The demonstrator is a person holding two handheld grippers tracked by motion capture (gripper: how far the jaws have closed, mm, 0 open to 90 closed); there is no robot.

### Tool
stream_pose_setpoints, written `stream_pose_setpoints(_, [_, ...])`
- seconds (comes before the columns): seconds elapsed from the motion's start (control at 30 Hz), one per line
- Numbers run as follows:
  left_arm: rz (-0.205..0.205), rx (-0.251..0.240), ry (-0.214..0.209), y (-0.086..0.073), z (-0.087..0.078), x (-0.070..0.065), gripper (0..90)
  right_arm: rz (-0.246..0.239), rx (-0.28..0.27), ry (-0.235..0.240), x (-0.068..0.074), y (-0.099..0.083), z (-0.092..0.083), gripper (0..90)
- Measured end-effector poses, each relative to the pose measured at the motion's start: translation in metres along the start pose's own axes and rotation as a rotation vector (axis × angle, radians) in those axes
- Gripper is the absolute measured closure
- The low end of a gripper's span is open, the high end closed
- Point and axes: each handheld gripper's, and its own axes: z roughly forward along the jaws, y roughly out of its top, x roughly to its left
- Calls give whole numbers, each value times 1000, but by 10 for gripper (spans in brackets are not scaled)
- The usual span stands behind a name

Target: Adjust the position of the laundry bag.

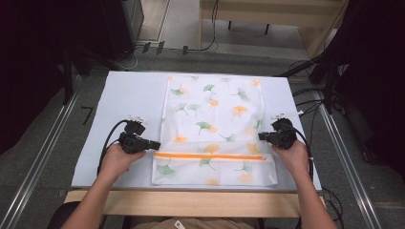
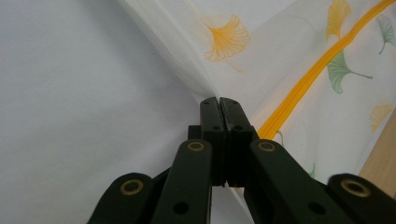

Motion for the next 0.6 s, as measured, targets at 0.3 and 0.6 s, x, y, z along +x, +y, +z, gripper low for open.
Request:
stream_pose_setpoints(0.3, [-41, -18, 36, -11, -19, 16, 900, -21, -4, 37, 15, 11, 9, 887])
stream_pose_setpoints(0.6, [-89, -46, 70, -23, -36, 28, 900, -44, -4, 70, 29, 21, 19, 887])
